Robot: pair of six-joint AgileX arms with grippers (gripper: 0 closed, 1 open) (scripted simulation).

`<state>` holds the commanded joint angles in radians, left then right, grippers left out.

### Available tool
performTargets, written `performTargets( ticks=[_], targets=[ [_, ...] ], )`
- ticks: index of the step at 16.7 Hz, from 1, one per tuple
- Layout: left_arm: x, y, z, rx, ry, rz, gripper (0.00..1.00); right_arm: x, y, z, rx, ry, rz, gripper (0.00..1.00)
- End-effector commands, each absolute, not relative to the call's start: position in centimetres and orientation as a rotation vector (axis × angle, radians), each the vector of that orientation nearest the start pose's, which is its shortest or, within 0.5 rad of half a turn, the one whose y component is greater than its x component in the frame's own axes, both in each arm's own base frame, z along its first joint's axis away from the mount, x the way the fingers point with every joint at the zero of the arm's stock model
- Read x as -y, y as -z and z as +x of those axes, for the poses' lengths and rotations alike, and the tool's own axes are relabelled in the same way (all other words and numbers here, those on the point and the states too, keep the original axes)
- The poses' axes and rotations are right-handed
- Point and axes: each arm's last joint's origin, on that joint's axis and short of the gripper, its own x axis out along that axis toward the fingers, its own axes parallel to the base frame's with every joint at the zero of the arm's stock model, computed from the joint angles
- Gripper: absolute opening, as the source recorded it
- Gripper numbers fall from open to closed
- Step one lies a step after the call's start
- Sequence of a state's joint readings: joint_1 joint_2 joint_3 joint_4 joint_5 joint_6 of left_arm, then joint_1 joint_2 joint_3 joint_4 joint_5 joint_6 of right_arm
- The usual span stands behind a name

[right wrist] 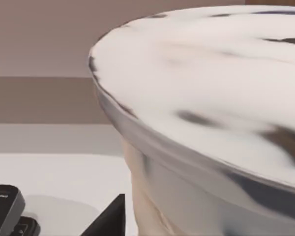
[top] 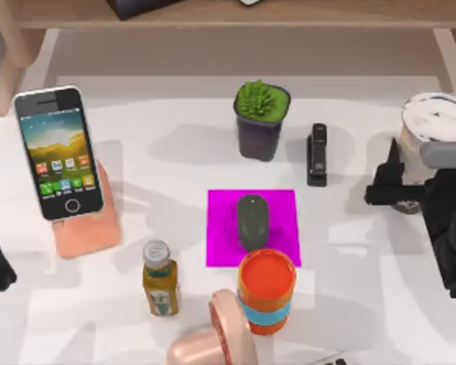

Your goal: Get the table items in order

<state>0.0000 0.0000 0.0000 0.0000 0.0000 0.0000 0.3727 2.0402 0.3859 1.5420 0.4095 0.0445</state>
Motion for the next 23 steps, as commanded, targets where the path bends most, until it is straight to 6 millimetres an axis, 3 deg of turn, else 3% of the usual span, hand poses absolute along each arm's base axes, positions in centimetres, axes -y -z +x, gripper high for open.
performTargets(
  ticks=[9, 23],
  targets=[
    [0.12, -16.00, 10.57, 0.000, 0.000, 0.000, 1.00, -9.17, -7.47, 26.43, -0.098, 0.017, -0.011, 0.02],
    [0.12, -16.00, 10.57, 0.000, 0.000, 0.000, 1.00, -9.17, -8.38, 26.39, -0.098, 0.016, -0.010, 0.00]
  ],
)
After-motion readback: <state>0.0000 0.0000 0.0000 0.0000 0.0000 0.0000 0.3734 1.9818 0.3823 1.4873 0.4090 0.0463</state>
